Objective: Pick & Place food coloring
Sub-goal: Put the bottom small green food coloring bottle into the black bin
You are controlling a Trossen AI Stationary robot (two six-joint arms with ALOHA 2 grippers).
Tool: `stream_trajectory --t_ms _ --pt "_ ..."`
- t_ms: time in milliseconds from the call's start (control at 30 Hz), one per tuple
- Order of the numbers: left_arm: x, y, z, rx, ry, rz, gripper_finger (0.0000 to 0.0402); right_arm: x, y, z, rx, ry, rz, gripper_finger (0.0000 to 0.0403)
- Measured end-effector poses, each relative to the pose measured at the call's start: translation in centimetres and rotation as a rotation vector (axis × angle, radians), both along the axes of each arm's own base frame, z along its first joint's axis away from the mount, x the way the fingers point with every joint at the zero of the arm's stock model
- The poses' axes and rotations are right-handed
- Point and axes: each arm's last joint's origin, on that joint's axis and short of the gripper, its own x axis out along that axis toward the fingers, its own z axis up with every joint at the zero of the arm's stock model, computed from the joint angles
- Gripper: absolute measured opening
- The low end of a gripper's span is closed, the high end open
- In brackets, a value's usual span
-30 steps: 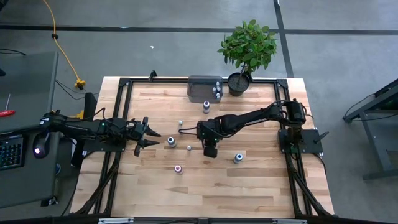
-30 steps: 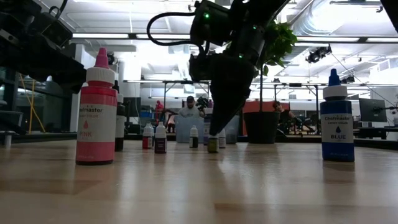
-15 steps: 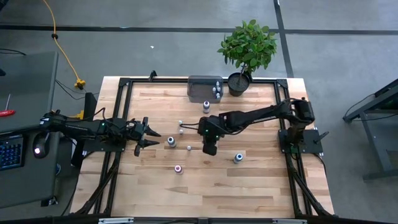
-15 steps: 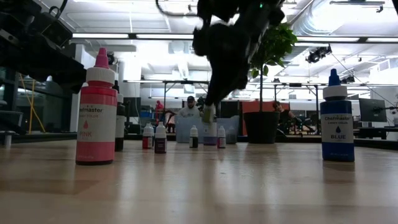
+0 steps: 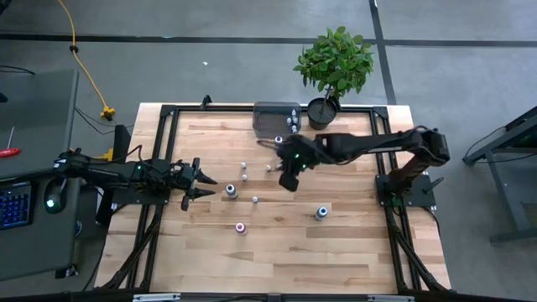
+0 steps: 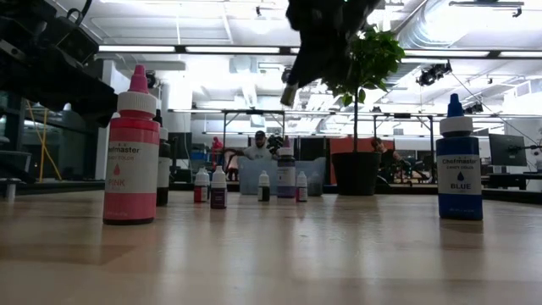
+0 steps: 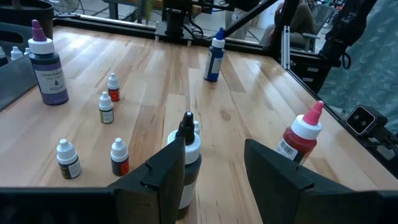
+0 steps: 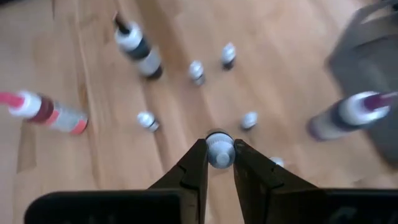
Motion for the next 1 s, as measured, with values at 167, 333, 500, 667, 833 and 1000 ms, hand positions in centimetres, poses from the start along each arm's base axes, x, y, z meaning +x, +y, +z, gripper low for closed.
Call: stream_trajectory --t_ms 167,333,500,667,833,1000 --pt "0.0 0.0 0.0 0.0 0.0 0.0 0.0163 -0.7 -2.3 1.9 -0.066 -0.035 -0.057 0.005" --pt "0.0 0.0 0.0 0.0 0.0 0.0 0.0163 -0.7 -4.1 4.7 -0.17 -0.048 -0.087 0.0056" --pt "0.0 0.0 0.0 0.0 0.0 0.0 0.0163 -0.1 -6.6 5.6 -0.246 0.013 -0.125 0.0051" --pt "0.0 0.0 0.0 0.0 0.0 0.0 0.0163 1.8 -10.0 4.9 -0.242 0.07 -0.178 0.0057" --pt "0.0 0.0 0.0 0.0 0.0 0.0 0.0163 4.6 -13.2 4.4 -0.217 0.067 -0.223 0.0053" --pt "0.0 0.0 0.0 0.0 0.0 0.0 0.0163 6.7 -16.0 1.9 -0.132 0.161 -0.29 0.0056"
